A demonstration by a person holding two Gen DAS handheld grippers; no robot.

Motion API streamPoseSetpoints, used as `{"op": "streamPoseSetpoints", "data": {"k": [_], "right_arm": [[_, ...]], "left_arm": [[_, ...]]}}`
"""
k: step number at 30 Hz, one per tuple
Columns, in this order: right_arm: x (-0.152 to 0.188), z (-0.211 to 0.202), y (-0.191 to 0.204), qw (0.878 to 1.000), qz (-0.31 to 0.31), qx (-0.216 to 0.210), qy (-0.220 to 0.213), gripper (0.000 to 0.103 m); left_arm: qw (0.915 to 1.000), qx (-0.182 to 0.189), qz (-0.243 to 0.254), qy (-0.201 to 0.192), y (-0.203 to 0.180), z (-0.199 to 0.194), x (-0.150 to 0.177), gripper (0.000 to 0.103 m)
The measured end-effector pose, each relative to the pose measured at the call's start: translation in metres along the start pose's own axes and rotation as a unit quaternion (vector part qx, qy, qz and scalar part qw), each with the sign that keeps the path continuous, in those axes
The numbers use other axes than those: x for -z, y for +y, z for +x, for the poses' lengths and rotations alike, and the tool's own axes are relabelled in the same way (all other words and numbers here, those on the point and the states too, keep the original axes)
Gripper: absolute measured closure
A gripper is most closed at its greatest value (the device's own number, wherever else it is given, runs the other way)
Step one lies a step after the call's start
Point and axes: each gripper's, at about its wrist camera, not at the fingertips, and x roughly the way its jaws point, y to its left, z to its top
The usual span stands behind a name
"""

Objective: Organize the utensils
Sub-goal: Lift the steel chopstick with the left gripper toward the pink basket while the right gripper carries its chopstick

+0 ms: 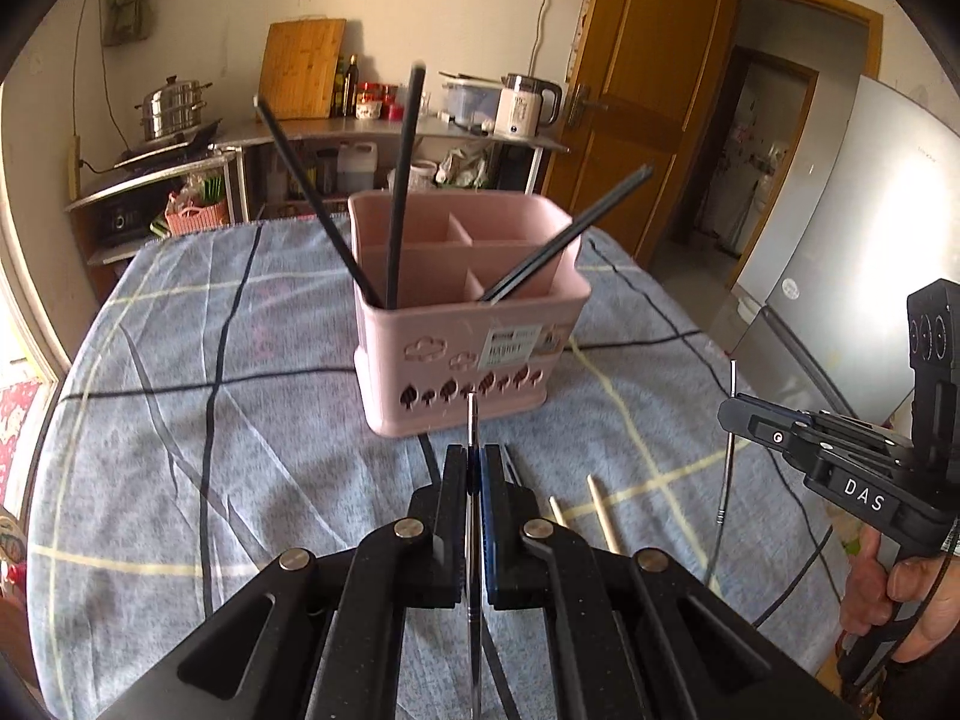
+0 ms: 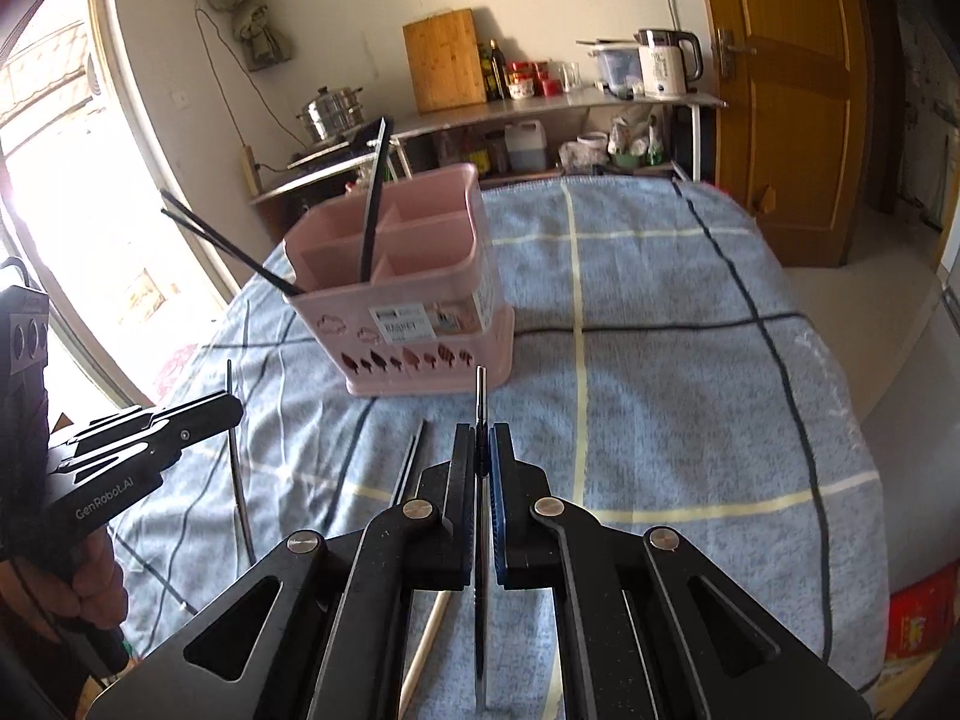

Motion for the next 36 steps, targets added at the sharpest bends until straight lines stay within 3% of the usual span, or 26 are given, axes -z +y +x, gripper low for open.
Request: {"op": "streamPoseSetpoints", "data": {"k": [10, 36], "right_arm": [[-0.018, -0.019, 0.003, 0.999, -0.013, 0.002, -0.041, 0.099], [0.015, -0.056, 0.015, 0.999, -0.048, 0.006, -0.021, 0.099]], "left_arm": [[0.9995, -0.003, 0.006, -0.032, 0.001, -0.019, -0.022, 0.099], [0.9999, 0.002, 0.006, -0.013, -0.009, -0.056, 0.008, 0.099]]}}
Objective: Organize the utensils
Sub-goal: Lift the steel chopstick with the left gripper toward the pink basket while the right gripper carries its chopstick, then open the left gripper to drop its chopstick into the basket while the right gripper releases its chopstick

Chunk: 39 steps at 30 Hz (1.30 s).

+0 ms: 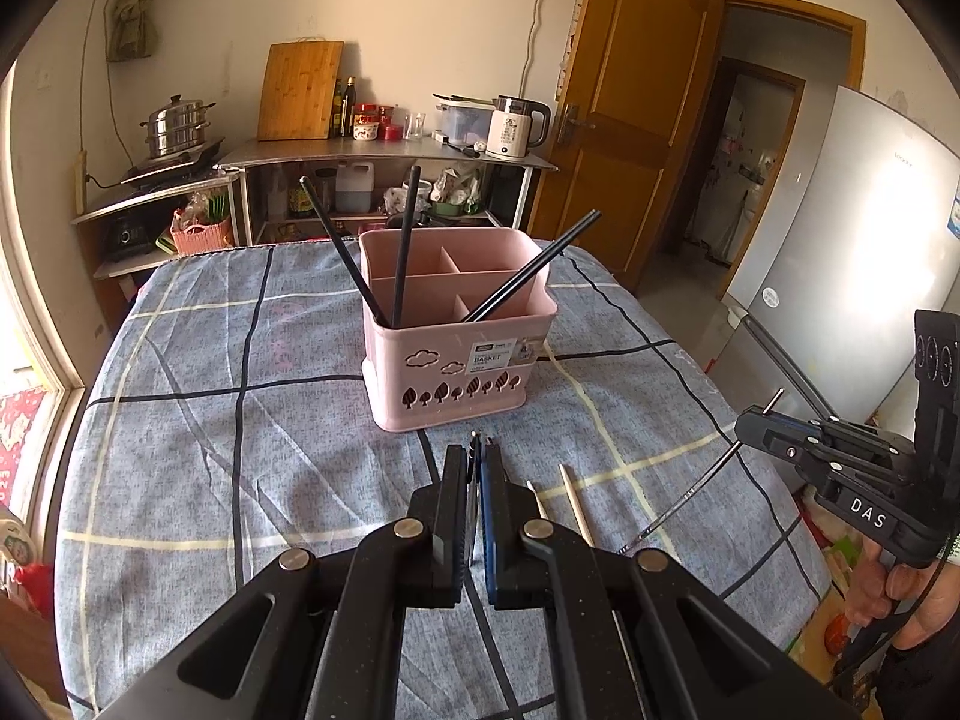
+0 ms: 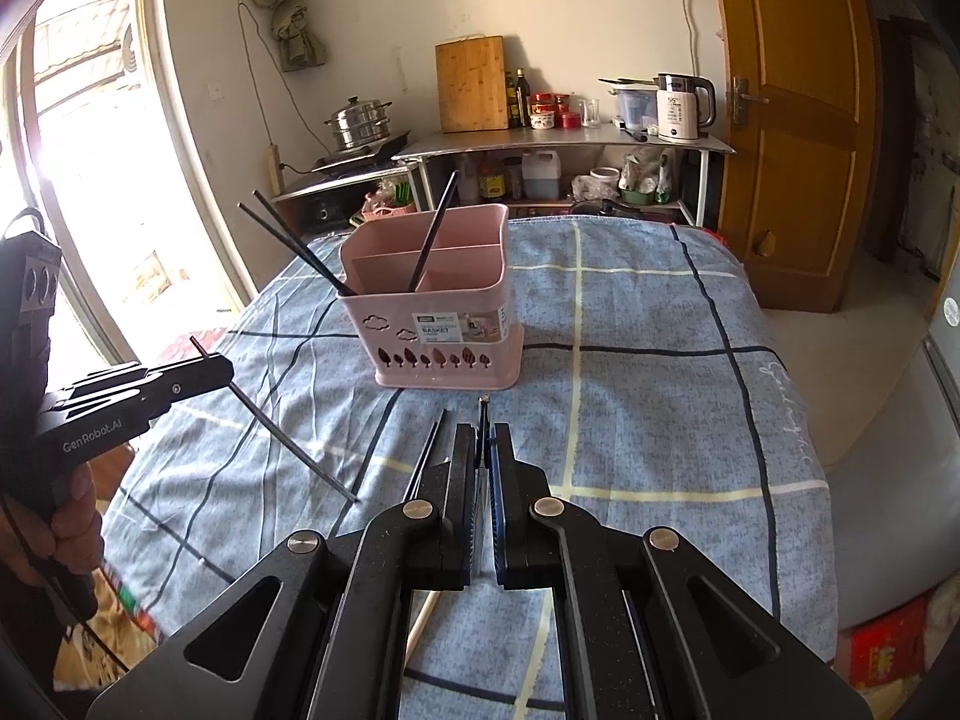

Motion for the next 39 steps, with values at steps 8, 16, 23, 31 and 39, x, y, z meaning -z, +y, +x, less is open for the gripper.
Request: {"op": "streamPoseSetpoints", "data": {"k": [8, 16, 23, 31, 39], "right_arm": [[-0.01, -0.009, 0.007, 1.0, -0.005, -0.007, -0.025, 0.099], [-0.042, -0.01, 0.023, 0.997, -0.01, -0.033, -0.065, 0.099], [-0.079, -0.002, 0.039, 0.994, -0.016, -0.047, -0.101, 0.099], [-0.117, 0.01, 0.048, 0.989, -0.013, -0.057, -0.139, 0.099], [-0.134, 0.031, 0.05, 0.987, -0.008, -0.057, -0.151, 0.099]], "left_arm": [[1.0, 0.003, 0.0, -0.009, 0.0, -0.008, -0.009, 0.099], [0.9991, 0.01, -0.003, -0.041, 0.005, -0.021, -0.046, 0.099], [0.9967, 0.005, -0.001, -0.081, 0.011, -0.029, -0.093, 0.099], [0.9947, -0.006, -0.004, -0.103, 0.023, -0.017, -0.132, 0.099], [0.9945, -0.017, 0.006, -0.103, 0.029, 0.009, -0.144, 0.099]]}}
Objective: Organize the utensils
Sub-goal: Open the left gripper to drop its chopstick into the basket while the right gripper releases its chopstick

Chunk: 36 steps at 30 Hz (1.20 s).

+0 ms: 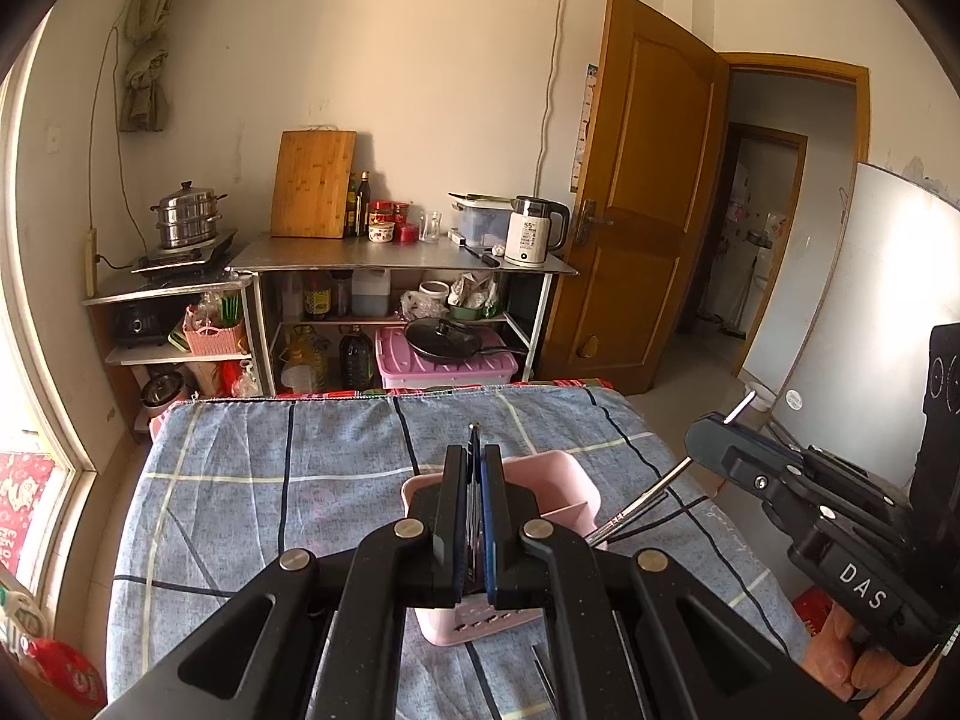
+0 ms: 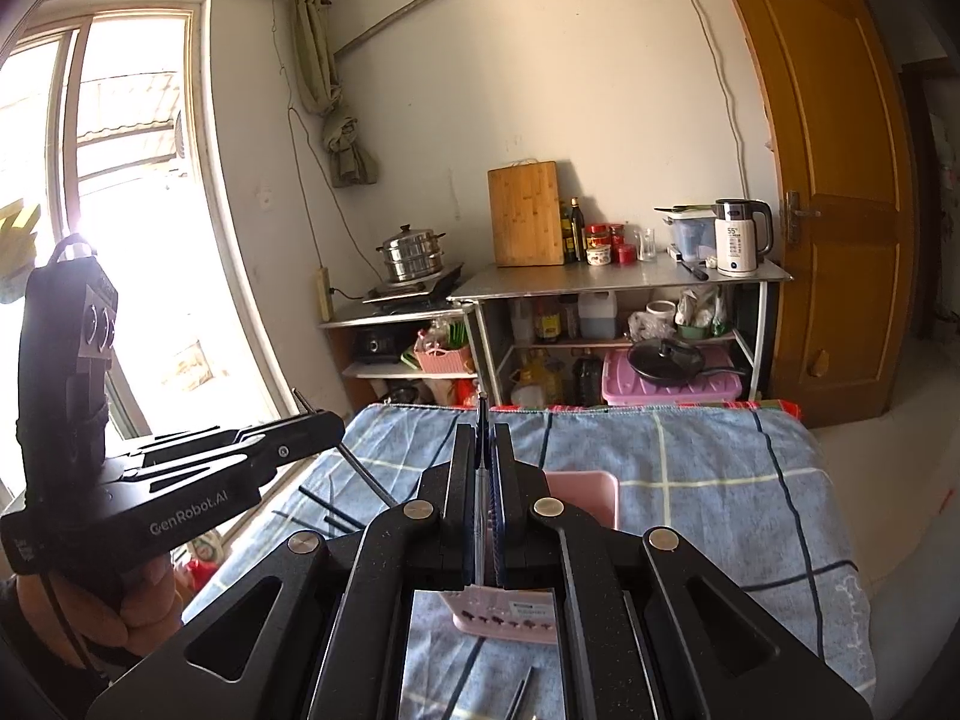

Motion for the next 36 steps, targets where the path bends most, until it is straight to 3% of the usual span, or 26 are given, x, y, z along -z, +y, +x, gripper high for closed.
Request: {"op": "streamPoseSetpoints", "data": {"k": [22, 27, 36], "right_arm": [[0.043, 0.069, -0.009, 0.996, -0.008, 0.016, 0.089, 0.098], [0.048, 0.071, -0.016, 0.994, 0.002, 0.017, 0.106, 0.098], [0.041, 0.044, -0.022, 0.996, 0.0, 0.021, 0.085, 0.093]], "left_arm": [[0.9976, 0.002, -0.008, 0.069, 0.024, 0.064, 0.032, 0.099], [0.9979, -0.002, -0.008, 0.065, 0.027, 0.062, 0.034, 0.098], [0.9992, -0.019, 0.001, 0.036, 0.025, 0.037, 0.027, 0.087]]}}
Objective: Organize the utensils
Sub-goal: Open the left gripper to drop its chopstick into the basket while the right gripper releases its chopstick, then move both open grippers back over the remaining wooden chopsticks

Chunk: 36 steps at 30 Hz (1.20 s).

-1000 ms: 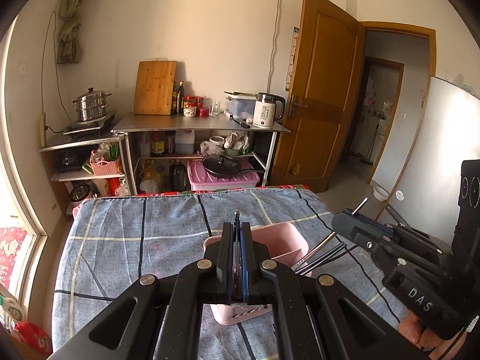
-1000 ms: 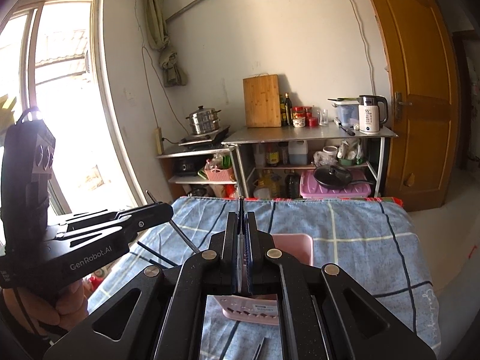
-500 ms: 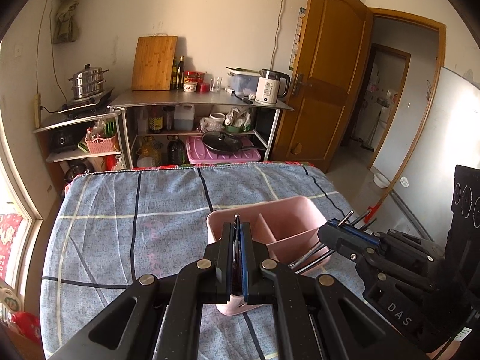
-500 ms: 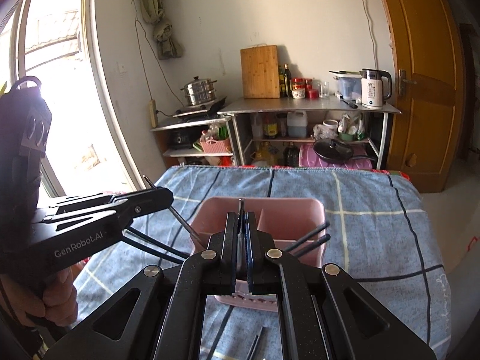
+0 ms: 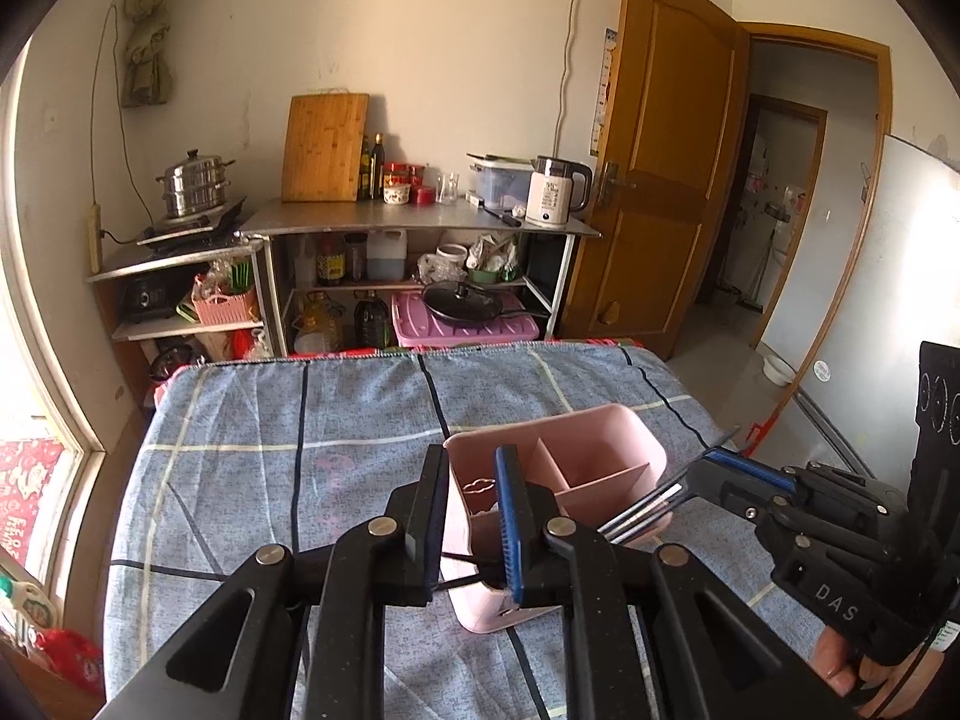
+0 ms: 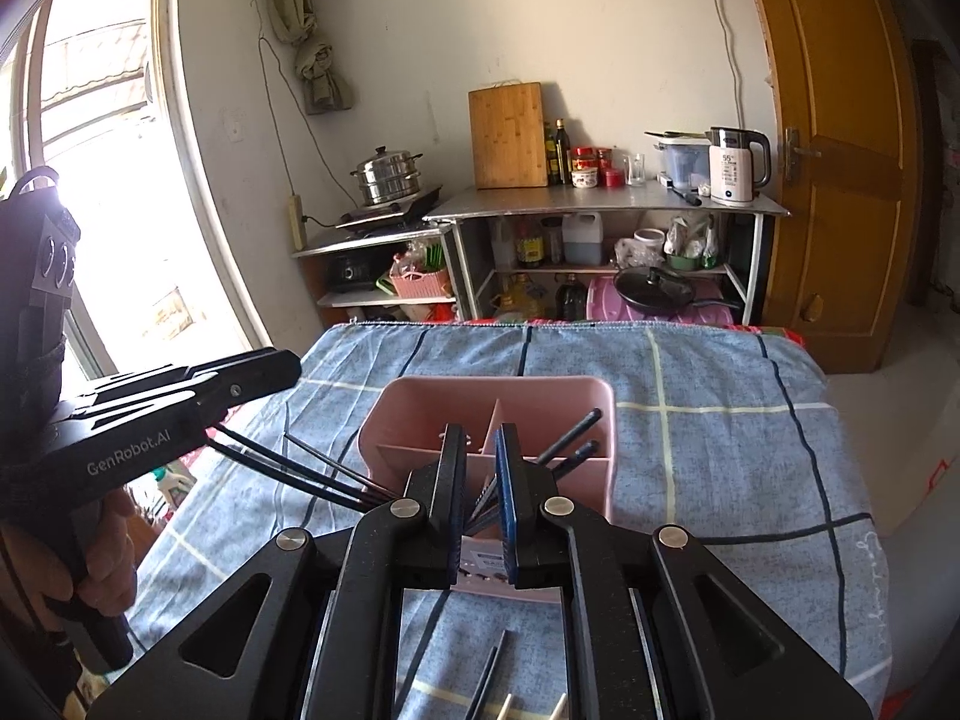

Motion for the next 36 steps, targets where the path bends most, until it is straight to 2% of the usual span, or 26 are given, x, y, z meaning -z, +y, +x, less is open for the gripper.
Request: {"op": "streamPoseSetpoints", "data": {"k": [8, 15, 25, 36], "right_arm": [[0.009, -0.038, -0.004, 1.0, 0.008, 0.002, -0.02, 0.093], [0.037, -0.073, -0.01, 1.0, 0.021, 0.005, -0.021, 0.093], [0.081, -0.109, -0.019, 0.999, 0.035, 0.018, -0.008, 0.093], [0.114, -0.127, -0.018, 0.999, 0.042, 0.022, 0.007, 0.093]], "left_arm": [[0.9994, 0.003, 0.004, -0.034, -0.01, -0.048, 0.011, 0.087], [0.9987, 0.014, -0.006, -0.049, -0.023, -0.083, 0.045, 0.087], [0.9993, 0.028, -0.022, -0.013, -0.042, -0.097, 0.11, 0.087], [0.999, 0.038, -0.023, 0.006, -0.057, -0.111, 0.155, 0.087]]}}
